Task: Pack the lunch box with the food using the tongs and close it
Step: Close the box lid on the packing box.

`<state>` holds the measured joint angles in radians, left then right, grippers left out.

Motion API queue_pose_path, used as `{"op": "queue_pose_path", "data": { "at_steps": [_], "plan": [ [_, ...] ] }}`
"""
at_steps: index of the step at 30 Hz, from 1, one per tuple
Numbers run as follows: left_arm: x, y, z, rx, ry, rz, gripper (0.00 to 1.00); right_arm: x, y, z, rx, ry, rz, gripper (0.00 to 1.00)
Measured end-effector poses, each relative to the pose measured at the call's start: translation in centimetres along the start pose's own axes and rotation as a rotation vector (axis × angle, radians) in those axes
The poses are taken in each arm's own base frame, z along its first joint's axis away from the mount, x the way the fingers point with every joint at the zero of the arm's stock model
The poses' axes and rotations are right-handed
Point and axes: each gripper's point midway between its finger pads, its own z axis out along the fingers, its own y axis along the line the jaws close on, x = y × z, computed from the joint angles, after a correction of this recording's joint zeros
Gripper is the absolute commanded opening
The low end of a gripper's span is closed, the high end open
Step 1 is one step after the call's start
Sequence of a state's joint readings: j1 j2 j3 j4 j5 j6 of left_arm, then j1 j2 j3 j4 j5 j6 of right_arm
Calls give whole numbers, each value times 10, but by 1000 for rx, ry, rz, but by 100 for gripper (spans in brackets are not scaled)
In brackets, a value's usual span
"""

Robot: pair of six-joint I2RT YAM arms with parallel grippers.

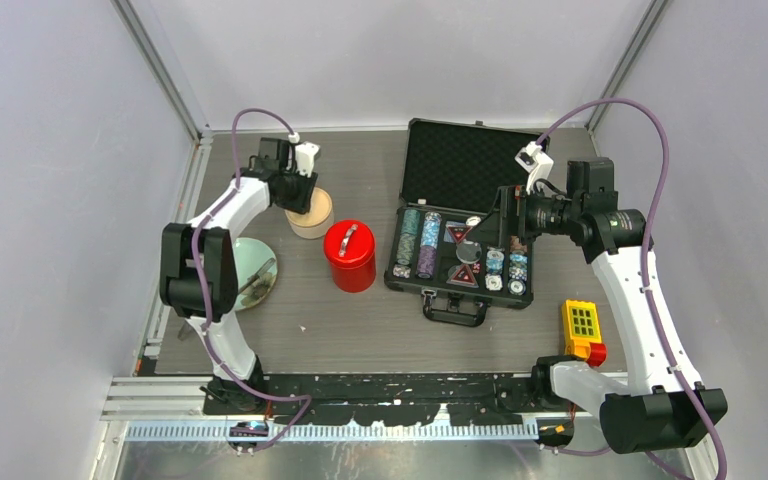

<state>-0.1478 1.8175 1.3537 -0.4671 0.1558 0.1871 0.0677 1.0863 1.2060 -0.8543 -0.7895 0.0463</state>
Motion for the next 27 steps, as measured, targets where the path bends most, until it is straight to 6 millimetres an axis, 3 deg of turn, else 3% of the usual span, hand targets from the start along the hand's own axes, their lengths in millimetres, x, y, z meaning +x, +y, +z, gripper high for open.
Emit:
{"op": "queue_pose_path", "data": {
  "at_steps": [9, 16, 18, 22, 24, 27],
  "plan": [
    [-6, 0, 2, 0, -17, 10, 58, 0, 0, 0, 1, 0, -1, 93],
    [-1, -7, -13, 43, 54, -2, 66, 0, 0, 0, 1, 0, -1, 93],
    [-11, -7, -19, 45, 40, 1, 69, 0, 0, 0, 1, 0, -1, 93],
    [-50, -1, -25, 42, -30, 12, 75, 0, 0, 0, 1, 0, 0, 93],
    [-70, 4, -18, 47, -62, 14, 77, 1, -1, 0, 1, 1, 1, 93],
    [-75, 6, 2, 79, -52, 1, 77, 2, -1, 0, 2, 3, -1, 93]
  ]
}}
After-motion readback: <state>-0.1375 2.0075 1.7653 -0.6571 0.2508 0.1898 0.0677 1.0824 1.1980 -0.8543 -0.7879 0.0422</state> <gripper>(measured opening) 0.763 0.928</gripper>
